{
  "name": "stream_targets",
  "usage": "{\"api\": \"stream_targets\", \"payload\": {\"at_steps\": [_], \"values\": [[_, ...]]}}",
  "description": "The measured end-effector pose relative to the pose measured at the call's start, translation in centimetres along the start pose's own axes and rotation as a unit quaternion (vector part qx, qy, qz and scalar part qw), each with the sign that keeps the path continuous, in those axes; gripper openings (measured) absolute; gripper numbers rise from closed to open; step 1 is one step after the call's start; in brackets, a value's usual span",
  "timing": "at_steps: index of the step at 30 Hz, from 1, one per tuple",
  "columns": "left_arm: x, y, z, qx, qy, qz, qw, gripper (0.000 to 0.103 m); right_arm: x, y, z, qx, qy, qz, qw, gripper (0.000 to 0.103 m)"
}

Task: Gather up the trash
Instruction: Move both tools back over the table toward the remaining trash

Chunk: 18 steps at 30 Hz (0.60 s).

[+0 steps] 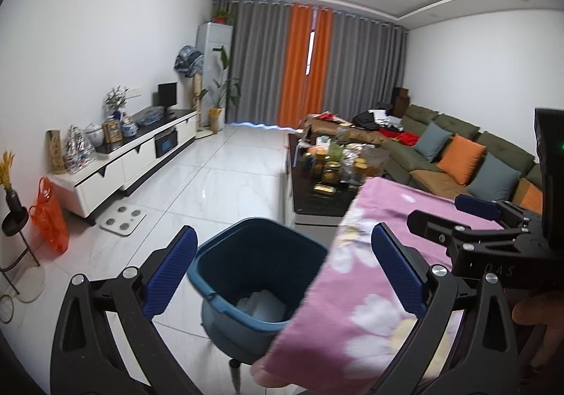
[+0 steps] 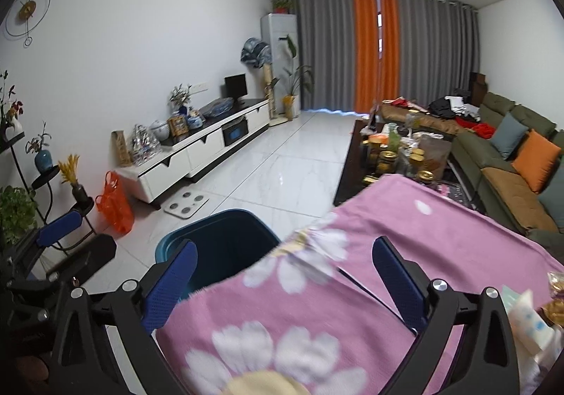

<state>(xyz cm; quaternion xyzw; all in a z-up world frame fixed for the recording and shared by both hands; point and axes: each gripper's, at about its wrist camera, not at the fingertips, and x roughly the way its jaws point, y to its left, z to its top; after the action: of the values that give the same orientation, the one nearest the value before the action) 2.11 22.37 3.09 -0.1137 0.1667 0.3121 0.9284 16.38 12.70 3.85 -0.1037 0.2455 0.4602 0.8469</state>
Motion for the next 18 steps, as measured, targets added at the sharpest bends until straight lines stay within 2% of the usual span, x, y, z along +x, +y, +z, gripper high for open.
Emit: {"api": "stream_targets", "payload": {"at_steps": [11, 18], "values": [[-4.0, -5.5, 0.3, 0.023, -0.007, -0.062, 0.9978, 0.097, -6.8, -3.7, -3.0, 0.019, -0.043, -0.06, 0.997, 0.096], [-4.9, -9.4, -0.6, 0.043, 0.009, -0.114, 0.9926, 0.097, -10.7, -6.4, -5.7, 0.042, -0.055, -0.108, 0.992, 0.096]]}}
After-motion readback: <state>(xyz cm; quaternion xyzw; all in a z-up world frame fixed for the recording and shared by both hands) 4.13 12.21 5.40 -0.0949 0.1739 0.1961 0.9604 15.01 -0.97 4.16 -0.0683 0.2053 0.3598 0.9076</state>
